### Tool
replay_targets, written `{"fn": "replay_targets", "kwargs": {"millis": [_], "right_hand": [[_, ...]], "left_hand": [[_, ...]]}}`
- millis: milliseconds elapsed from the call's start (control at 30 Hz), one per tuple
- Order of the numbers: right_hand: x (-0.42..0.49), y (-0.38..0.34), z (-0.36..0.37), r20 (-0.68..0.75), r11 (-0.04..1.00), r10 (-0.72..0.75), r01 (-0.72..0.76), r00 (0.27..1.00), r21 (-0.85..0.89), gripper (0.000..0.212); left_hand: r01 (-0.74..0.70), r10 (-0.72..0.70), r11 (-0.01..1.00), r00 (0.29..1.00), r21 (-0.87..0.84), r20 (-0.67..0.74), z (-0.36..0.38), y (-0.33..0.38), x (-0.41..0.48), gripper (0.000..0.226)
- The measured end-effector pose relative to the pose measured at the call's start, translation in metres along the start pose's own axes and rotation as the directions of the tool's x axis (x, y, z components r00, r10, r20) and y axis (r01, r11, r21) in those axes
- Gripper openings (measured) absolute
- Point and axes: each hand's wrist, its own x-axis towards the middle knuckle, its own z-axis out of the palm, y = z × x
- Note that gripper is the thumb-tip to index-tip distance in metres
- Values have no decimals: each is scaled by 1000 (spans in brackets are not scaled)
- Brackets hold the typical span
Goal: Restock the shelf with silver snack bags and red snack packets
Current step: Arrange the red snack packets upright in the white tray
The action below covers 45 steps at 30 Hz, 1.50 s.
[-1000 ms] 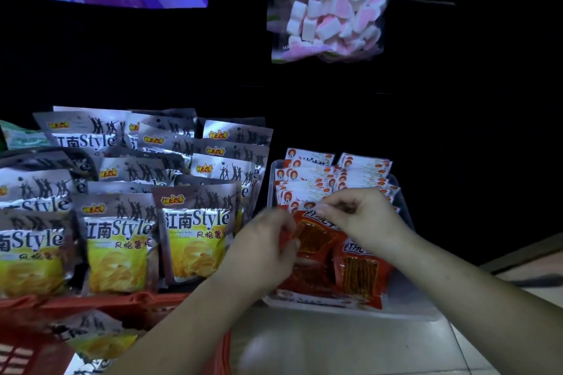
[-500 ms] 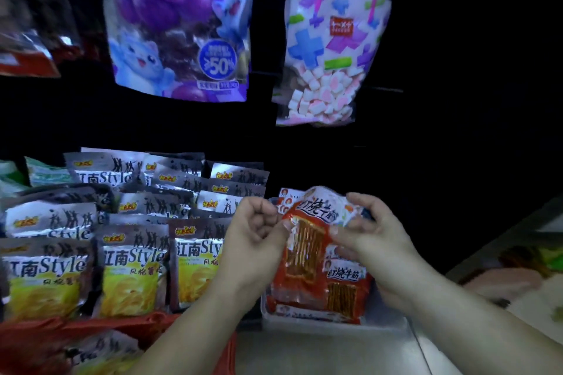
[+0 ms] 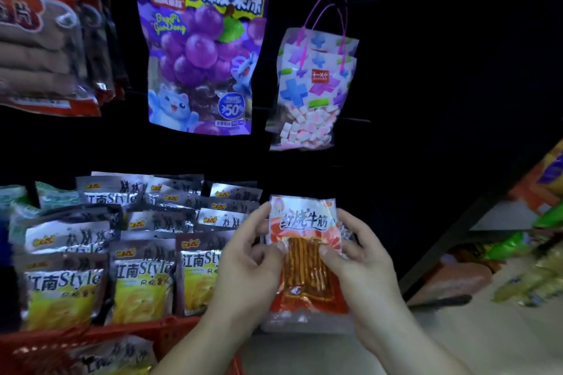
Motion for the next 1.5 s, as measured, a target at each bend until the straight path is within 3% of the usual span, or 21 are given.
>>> {"fn": "replay_targets", "kwargs": {"millis": [167, 233, 267, 300, 367, 400, 467, 533, 567, 633, 700, 767, 833, 967, 1033, 1100, 1200, 1333, 1400, 1500], "right_hand": [[-2, -5, 20, 8, 997, -34, 35, 999, -71, 59], [-2, -7, 24, 18, 998, -39, 40, 999, -56, 59], [-1, -8, 24, 19, 998, -42, 43, 999, -47, 56], [0, -9, 23, 30, 997, -52, 53, 998, -54, 51], [1, -13, 24, 55, 997, -49, 52, 997, -52, 41], [1, -15, 25, 57, 998, -48, 50, 997, -28, 34], [1, -20, 27, 101, 999, -42, 42, 994, 3, 21], [1, -24, 28, 180, 999, -30, 32, 983, -9, 18], [2, -25, 28, 201, 999, -26, 32, 979, -23, 23], [7, -23, 26, 176, 994, -50, 66, 983, -87, 22], [9, -20, 26, 157, 977, -75, 104, 985, -188, 22], [10, -14, 29, 171, 981, -24, 56, 985, -188, 42], [11, -11, 32, 182, 995, 60, -43, 982, -93, 58], [17, -5, 29, 91, 985, -56, 70, 994, -158, 55], [19, -8, 28, 124, 977, -64, 88, 990, -196, 62], [22, -9, 25, 161, 976, -53, 85, 985, -202, 74], [25, -12, 20, 153, 981, -89, 113, 984, -154, 64], [29, -12, 11, 128, 983, -125, 140, 984, -117, 40], [32, -12, 6, 167, 963, -140, 173, 976, -208, 46], [30, -13, 1, 357, 925, -44, 173, 933, -339, 70]], "left_hand": [[8, -6, 998, 999, 57, -34, -17, 15, -2, 56], [-68, 70, 970, 998, 235, -3, -24, 18, -3, 56], [-140, 158, 883, 988, 447, -3, -29, 19, -2, 54], [-199, 245, 733, 969, 650, 21, -33, 19, 0, 54], [-295, 292, 531, 944, 795, 155, -36, 14, 3, 63], [-303, 231, 536, 950, 788, 208, -34, 14, 3, 65], [-236, 71, 703, 962, 671, 264, -24, 20, -1, 59], [-39, -38, 931, 978, 362, 203, -15, 27, -4, 39], [69, -100, 982, 981, 178, 169, -13, 26, -2, 33], [200, -197, 980, 971, -5, 133, -13, 23, 3, 25], [279, -250, 947, 951, -159, 184, -14, 21, 6, 20], [371, -298, 876, 919, -308, 259, -12, 25, 8, 23], [369, -301, 882, 919, -291, 254, -11, 24, 9, 23], [181, -180, 983, 983, -23, 41, -12, 6, 11, 22], [115, -115, 989, 993, 90, -5, -13, -1, 11, 50], [123, -122, 991, 992, 61, -24, -15, -5, 11, 70], [145, -146, 989, 989, 33, 35, -20, -7, 11, 56], [150, -163, 986, 965, 76, 205, -28, -4, 11, 73], [117, -149, 983, 957, 140, 247, -30, -1, 11, 80], [126, -154, 981, 968, 149, 198, -30, -1, 13, 79]]}}
